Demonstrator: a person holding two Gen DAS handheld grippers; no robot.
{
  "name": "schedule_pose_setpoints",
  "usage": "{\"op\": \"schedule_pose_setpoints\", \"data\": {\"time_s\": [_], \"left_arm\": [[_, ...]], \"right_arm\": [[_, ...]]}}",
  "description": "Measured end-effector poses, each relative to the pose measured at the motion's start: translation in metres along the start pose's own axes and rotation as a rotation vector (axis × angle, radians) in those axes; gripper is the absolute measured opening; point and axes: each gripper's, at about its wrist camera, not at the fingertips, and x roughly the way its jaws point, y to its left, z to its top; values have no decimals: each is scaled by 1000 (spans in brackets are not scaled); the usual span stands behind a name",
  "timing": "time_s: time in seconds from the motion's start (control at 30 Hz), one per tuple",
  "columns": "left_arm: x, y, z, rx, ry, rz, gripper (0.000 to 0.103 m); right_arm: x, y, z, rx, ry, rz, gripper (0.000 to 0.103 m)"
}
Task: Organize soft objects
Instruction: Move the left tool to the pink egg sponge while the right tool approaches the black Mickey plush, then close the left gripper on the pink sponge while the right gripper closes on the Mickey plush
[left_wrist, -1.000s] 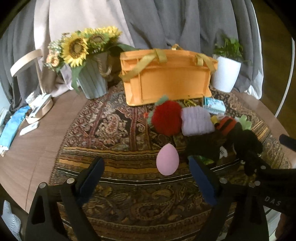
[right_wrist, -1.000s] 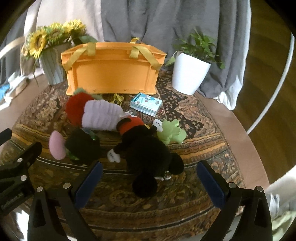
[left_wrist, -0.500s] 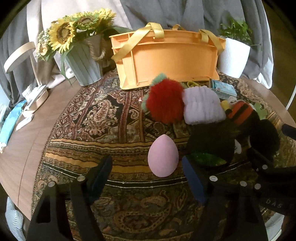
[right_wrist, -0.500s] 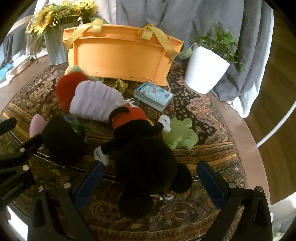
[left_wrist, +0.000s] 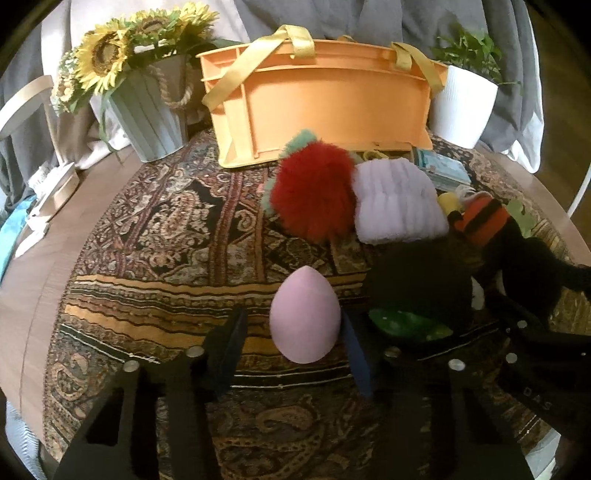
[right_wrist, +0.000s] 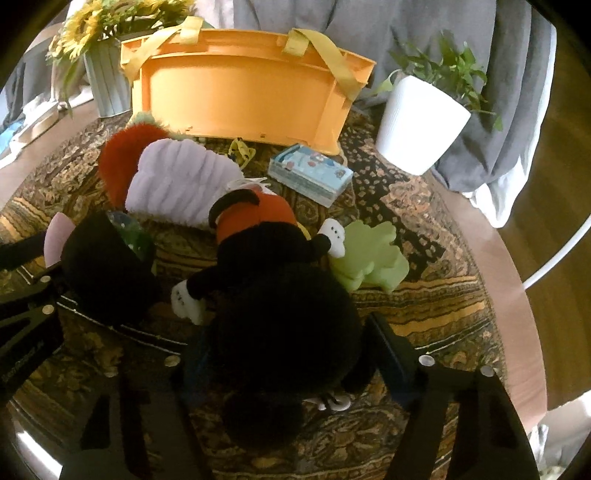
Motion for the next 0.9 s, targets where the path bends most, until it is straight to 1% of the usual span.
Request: {"op": "schedule_pose_setpoints", "data": {"time_s": [0.07, 0.13, 0.23, 0.4, 0.9], "left_arm": [[1, -1, 1, -1, 4, -22, 37], [1, 0, 1, -6, 5, -40, 37], [-2, 1, 2, -10, 3, -39, 37], [-16, 4, 6, -14, -24, -41, 37], [-70, 13, 38, -48, -154, -71, 37]], "right_arm": [[-1, -1, 0, 7, 1, 6, 70], [-3, -1, 0, 16, -1, 8, 69], [-9, -3, 1, 35, -10, 13, 69], [-23, -6, 7, 58, -36, 28, 69], [-74, -18, 34, 105, -188, 54, 68]]}}
